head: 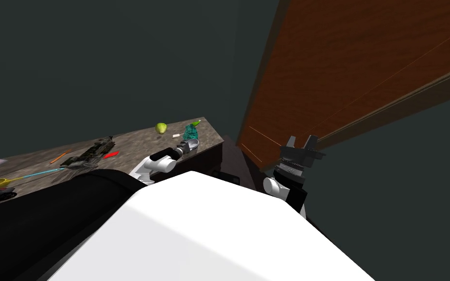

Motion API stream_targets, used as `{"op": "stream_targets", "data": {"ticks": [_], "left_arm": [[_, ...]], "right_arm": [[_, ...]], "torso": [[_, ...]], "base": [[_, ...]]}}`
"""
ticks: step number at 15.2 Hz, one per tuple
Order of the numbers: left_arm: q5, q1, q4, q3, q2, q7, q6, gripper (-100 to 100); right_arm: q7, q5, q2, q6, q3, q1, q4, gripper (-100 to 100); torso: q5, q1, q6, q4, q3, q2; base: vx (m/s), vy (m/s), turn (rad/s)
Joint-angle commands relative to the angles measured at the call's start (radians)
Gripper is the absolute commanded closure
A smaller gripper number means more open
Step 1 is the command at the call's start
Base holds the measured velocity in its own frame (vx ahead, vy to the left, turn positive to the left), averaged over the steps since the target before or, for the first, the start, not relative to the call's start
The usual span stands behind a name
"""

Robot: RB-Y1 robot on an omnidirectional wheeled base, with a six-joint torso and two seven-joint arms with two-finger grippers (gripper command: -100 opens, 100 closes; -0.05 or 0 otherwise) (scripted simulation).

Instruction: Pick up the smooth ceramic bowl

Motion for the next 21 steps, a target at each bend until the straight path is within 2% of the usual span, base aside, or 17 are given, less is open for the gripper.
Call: {"op": "stream_targets", "data": {"ticks": [1, 3, 4, 6, 7, 9, 10, 11, 12, 13, 14, 15, 17, 18, 20, 21], "left_arm": [[0.022, 0.009, -0.004, 0.022, 0.015, 0.016, 0.050, -100], [0.022, 0.009, -0.004, 0.022, 0.015, 0.016, 0.077, -100], [0.041, 0.016, -0.005, 0.040, 0.026, 0.027, 0.109, -100], [0.041, 0.016, -0.005, 0.040, 0.026, 0.027, 0.133, -100], [0.060, 0.024, -0.005, 0.058, 0.037, 0.039, 0.167, -100], [0.060, 0.024, -0.005, 0.058, 0.037, 0.039, 0.188, -100], [0.078, 0.031, -0.005, 0.075, 0.048, 0.050, 0.223, -100], [0.078, 0.031, -0.005, 0.075, 0.048, 0.050, 0.241, -100], [0.078, 0.031, -0.005, 0.075, 0.048, 0.050, 0.241, -100], [0.096, 0.038, -0.005, 0.092, 0.058, 0.061, 0.279, -100], [0.096, 0.038, -0.005, 0.092, 0.058, 0.061, 0.293, -100], [0.113, 0.044, -0.006, 0.108, 0.067, 0.072, 0.316, -100], [0.113, 0.044, -0.006, 0.108, 0.067, 0.072, 0.343, -100], [0.129, 0.051, -0.006, 0.123, 0.076, 0.082, 0.373, -100], [0.129, 0.051, -0.006, 0.123, 0.076, 0.082, 0.391, -100], [0.145, 0.056, -0.006, 0.138, 0.084, 0.091, 0.427, -100]], "right_arm": [[0.000, 0.000, 0.000, 0.000, 0.000, 0.000, 0.000, 0], [0.000, 0.000, 0.000, 0.000, 0.000, 0.000, 0.000, 0], [0.000, 0.000, 0.000, 0.000, 0.000, 0.000, 0.000, 0], [0.000, 0.000, 0.000, 0.000, 0.000, 0.000, 0.000, 0], [0.000, 0.000, 0.000, 0.000, 0.000, 0.000, 0.000, 0], [0.000, 0.000, 0.000, 0.000, 0.000, 0.000, 0.000, 0], [0.000, 0.000, 0.000, 0.000, 0.000, 0.000, 0.000, 0], [0.000, 0.000, 0.000, 0.000, 0.000, 0.000, 0.000, 0], [0.000, 0.000, 0.000, 0.000, 0.000, 0.000, 0.000, 0], [0.000, 0.000, 0.000, 0.000, 0.000, 0.000, 0.000, 0], [0.000, 0.000, 0.000, 0.000, 0.000, 0.000, 0.000, 0], [0.000, 0.000, 0.000, 0.000, 0.000, 0.000, 0.000, 0], [0.000, 0.000, 0.000, 0.000, 0.000, 0.000, 0.000, 0], [0.000, 0.000, 0.000, 0.000, 0.000, 0.000, 0.000, 0], [0.000, 0.000, 0.000, 0.000, 0.000, 0.000, 0.000, 0], [0.000, 0.000, 0.000, 0.000, 0.000, 0.000, 0.000, 0]], "torso": [[0.000, 0.000, 0.000, 0.000, 0.000, 0.000], [0.000, 0.000, 0.000, 0.000, 0.000, 0.000], [0.000, 0.000, 0.000, 0.000, 0.000, 0.000], [0.000, 0.000, 0.000, 0.000, 0.000, -0.001], [0.000, 0.000, 0.000, 0.000, 0.000, 0.000], [0.000, 0.000, 0.000, 0.000, 0.000, 0.000], [0.000, 0.000, 0.000, 0.000, 0.000, 0.000], [0.000, 0.001, 0.000, 0.000, 0.000, 0.000], [0.000, 0.000, 0.000, 0.000, 0.000, 0.000], [0.000, 0.000, 0.000, 0.000, 0.000, 0.000], [0.000, 0.000, 0.000, 0.000, 0.000, 0.000], [0.000, 0.000, 0.000, 0.000, 0.000, 0.000], [0.000, 0.000, 0.000, 0.000, -0.001, -0.002], [0.000, 0.000, 0.000, 0.000, -0.001, -0.001], [0.000, 0.000, 0.000, 0.000, 0.000, 0.000], [0.000, 0.001, 0.000, 0.000, 0.000, 0.000]], "base": [[0.057, -0.028, 0.000], [0.058, -0.032, 0.004], [0.066, -0.031, 0.001], [0.063, -0.026, 0.006], [0.057, -0.023, 0.001], [0.054, -0.023, 0.003], [0.058, -0.020, 0.002], [0.070, -0.028, 0.003], [0.055, -0.022, 0.004], [0.062, -0.026, 0.000], [0.064, -0.025, 0.004], [0.082, -0.025, 0.004], [0.079, -0.028, 0.004], [0.063, -0.028, 0.001], [0.051, -0.019, 0.003], [0.055, -0.018, -0.001]]}}
